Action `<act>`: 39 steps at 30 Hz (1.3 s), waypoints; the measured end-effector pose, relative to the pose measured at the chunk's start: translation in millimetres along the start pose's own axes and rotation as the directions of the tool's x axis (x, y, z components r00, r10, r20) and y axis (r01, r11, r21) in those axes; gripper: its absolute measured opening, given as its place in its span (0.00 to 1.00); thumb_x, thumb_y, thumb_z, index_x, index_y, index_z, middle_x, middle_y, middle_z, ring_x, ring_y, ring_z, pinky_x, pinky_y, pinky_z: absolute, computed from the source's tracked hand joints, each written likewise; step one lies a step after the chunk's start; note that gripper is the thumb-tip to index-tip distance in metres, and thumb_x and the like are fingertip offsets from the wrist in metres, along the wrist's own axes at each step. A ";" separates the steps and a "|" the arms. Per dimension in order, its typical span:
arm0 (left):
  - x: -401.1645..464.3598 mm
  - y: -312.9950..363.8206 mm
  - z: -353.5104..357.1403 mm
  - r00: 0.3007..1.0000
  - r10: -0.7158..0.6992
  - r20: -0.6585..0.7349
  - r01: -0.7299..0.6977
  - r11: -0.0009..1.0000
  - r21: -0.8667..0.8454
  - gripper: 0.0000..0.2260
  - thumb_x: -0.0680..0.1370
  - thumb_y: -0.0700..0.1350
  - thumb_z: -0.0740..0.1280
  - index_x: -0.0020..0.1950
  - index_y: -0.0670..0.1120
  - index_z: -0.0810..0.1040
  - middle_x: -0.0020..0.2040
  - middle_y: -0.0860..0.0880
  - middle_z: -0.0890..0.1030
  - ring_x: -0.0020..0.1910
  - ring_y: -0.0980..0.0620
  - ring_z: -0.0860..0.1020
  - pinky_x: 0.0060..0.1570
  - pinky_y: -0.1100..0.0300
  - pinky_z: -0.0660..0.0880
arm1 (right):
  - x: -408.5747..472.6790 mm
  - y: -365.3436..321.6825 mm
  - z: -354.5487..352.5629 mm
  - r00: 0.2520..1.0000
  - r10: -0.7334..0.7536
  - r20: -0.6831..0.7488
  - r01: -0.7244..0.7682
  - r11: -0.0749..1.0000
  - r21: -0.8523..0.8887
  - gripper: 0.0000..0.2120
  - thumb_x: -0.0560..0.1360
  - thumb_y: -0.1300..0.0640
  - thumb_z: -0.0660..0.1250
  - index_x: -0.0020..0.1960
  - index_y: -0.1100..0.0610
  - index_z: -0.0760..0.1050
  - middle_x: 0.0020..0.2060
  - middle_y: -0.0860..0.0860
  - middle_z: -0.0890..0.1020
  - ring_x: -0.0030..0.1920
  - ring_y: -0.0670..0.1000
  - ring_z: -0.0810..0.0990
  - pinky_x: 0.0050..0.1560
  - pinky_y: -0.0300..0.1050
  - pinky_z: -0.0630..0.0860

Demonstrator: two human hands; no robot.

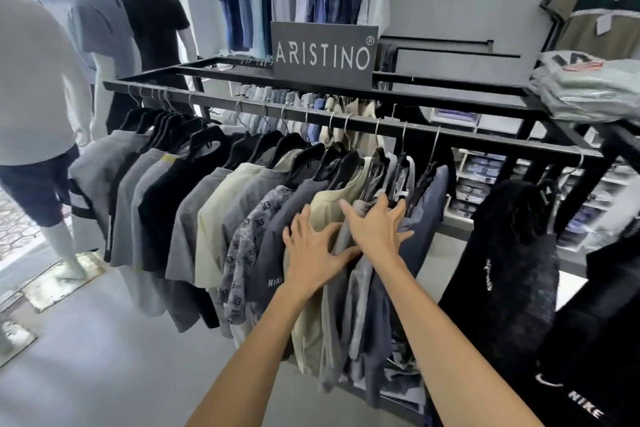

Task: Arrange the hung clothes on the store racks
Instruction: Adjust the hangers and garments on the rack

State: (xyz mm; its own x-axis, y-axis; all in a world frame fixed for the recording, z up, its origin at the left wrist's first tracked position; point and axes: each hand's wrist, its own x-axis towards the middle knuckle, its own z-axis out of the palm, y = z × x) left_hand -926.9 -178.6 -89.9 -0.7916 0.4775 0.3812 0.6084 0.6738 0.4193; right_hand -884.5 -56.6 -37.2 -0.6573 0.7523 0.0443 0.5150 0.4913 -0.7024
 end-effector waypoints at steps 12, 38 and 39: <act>2.9 -81.4 -41.8 0.960 -0.188 -0.208 0.232 0.950 0.211 0.34 0.79 0.64 0.48 0.74 0.40 0.66 0.72 0.37 0.68 0.72 0.36 0.64 0.71 0.34 0.55 | -22.9 -67.6 75.5 0.849 -0.518 -0.104 0.505 0.854 -0.125 0.29 0.79 0.42 0.64 0.76 0.52 0.64 0.80 0.54 0.51 0.80 0.57 0.43 0.76 0.69 0.46; 53.6 -287.8 -138.3 0.904 -0.403 -0.139 0.422 0.894 0.153 0.23 0.82 0.54 0.57 0.74 0.43 0.64 0.72 0.43 0.68 0.71 0.43 0.67 0.71 0.48 0.64 | -10.0 -237.3 241.7 0.720 -0.692 0.048 0.661 0.705 0.258 0.15 0.81 0.56 0.63 0.64 0.61 0.77 0.69 0.56 0.72 0.71 0.55 0.69 0.72 0.47 0.64; 58.8 -294.6 -142.8 0.902 -0.397 -0.169 0.421 0.897 0.137 0.22 0.82 0.52 0.59 0.72 0.43 0.66 0.69 0.44 0.70 0.67 0.43 0.71 0.67 0.48 0.68 | -10.8 -248.9 246.0 0.739 -0.670 0.064 0.628 0.721 0.292 0.16 0.81 0.55 0.64 0.66 0.61 0.76 0.69 0.55 0.72 0.70 0.54 0.70 0.69 0.43 0.65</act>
State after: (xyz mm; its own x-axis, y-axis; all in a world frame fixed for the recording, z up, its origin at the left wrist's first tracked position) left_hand -1144.6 -429.6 -73.3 -0.9462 0.0678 0.3163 0.2048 0.8825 0.4234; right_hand -1140.9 -294.9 -37.7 -0.8664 0.1989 0.4581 -0.2022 0.6989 -0.6860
